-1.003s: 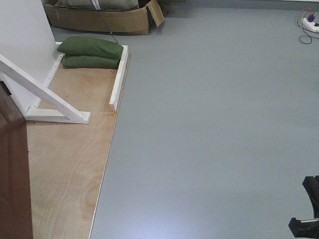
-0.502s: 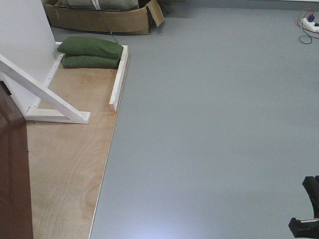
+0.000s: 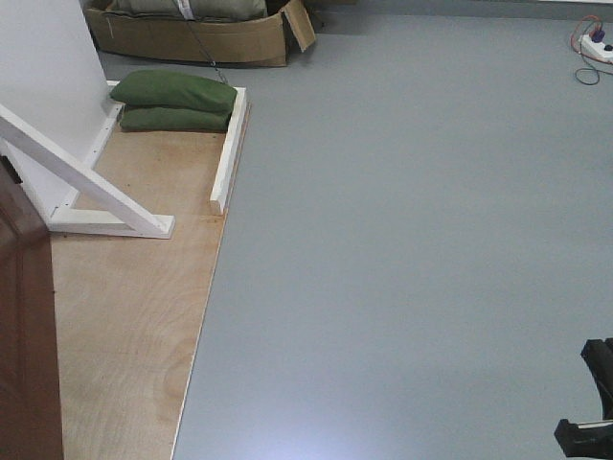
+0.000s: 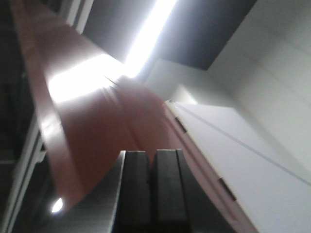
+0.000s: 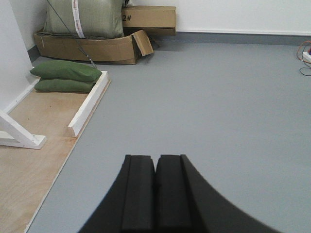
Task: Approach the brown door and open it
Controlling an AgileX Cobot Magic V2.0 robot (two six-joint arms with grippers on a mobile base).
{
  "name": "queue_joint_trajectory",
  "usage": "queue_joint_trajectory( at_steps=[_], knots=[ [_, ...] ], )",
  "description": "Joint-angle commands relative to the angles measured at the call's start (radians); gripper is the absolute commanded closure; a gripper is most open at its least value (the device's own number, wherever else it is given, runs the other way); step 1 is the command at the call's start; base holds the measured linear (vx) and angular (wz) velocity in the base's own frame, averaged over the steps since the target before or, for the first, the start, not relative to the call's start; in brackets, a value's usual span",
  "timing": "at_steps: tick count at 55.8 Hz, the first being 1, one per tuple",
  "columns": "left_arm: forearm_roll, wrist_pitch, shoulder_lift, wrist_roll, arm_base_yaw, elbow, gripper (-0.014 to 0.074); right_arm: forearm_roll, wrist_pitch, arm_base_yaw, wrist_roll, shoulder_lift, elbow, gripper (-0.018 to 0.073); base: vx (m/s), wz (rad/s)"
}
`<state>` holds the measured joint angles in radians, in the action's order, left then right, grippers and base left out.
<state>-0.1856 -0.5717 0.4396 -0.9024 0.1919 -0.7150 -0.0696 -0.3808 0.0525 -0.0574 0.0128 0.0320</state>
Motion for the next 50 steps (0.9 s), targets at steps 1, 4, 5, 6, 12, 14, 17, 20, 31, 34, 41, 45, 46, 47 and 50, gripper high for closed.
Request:
queue_joint_trajectory(
  at_steps=[1, 4, 5, 6, 12, 14, 17, 20, 31, 34, 41, 45, 46, 47, 50],
  knots=[
    [-0.334, -0.137, 0.011, -0.198, 0.002, -0.031, 0.0601, 0.004, 0.077, 0.001, -0.008, 0.006, 0.003, 0.0559, 0.0, 0.0],
    [-0.525, -0.223, 0.012, -0.237, 0.002, -0.031, 0.0601, 0.004, 0.077, 0.001, -0.008, 0.006, 0.003, 0.0559, 0.0, 0.0],
    [-0.571, -0.26, 0.012, -0.238, 0.002, -0.031, 0.0601, 0.004, 0.077, 0.001, -0.008, 0.006, 0.003, 0.0559, 0.0, 0.0],
    [-0.638, -0.285, 0.013, -0.238, 0.002, -0.031, 0.0601, 0.004, 0.077, 0.001, -0.008, 0.006, 0.003, 0.0559, 0.0, 0.0],
    [-0.918, -0.474, 0.013, -0.238, -0.001, -0.031, 0.0601, 0.004, 0.077, 0.001, -0.008, 0.006, 0.003, 0.0559, 0.0, 0.0],
    [-0.985, -0.533, 0.014, -0.238, -0.001, -0.031, 0.0601, 0.004, 0.077, 0.001, -0.008, 0.006, 0.003, 0.0559, 0.0, 0.0],
    [-1.059, -0.639, 0.029, -0.238, -0.001, -0.031, 0.0601, 0.004, 0.077, 0.001, -0.008, 0.006, 0.003, 0.0559, 0.0, 0.0],
    [-1.09, -0.735, 0.053, -0.238, -0.001, -0.031, 0.0601, 0.004, 0.077, 0.001, -0.008, 0.006, 0.003, 0.0559, 0.0, 0.0],
    [-1.093, -0.699, 0.13, -0.238, -0.001, -0.031, 0.0601, 0.004, 0.08, 0.001, -0.008, 0.006, 0.003, 0.0559, 0.0, 0.0],
    [-1.091, -0.672, 0.156, -0.237, -0.001, -0.032, 0.0601, 0.004, 0.083, 0.001, -0.008, 0.006, 0.003, 0.0559, 0.0, 0.0],
    [-1.092, -0.67, 0.214, -0.23, -0.001, -0.032, 0.06, 0.004, 0.082, 0.001, -0.008, 0.006, 0.003, 0.0559, 0.0, 0.0],
    [-1.092, -0.684, 0.246, -0.225, -0.001, -0.032, 0.06, 0.004, 0.082, 0.001, -0.008, 0.006, 0.003, 0.0559, 0.0, 0.0],
    [-1.092, -0.687, 0.255, -0.225, -0.001, -0.032, 0.06, 0.004, 0.082, 0.001, -0.008, 0.006, 0.003, 0.0559, 0.0, 0.0],
    [-1.092, -0.689, 0.26, -0.223, -0.001, -0.032, 0.06, 0.004, 0.082, 0.001, -0.008, 0.006, 0.003, 0.0559, 0.0, 0.0],
    [-1.09, -0.697, 0.285, -0.198, -0.001, -0.032, 0.06, 0.004, 0.082, 0.001, -0.008, 0.006, 0.003, 0.0559, 0.0, 0.0]
  ],
)
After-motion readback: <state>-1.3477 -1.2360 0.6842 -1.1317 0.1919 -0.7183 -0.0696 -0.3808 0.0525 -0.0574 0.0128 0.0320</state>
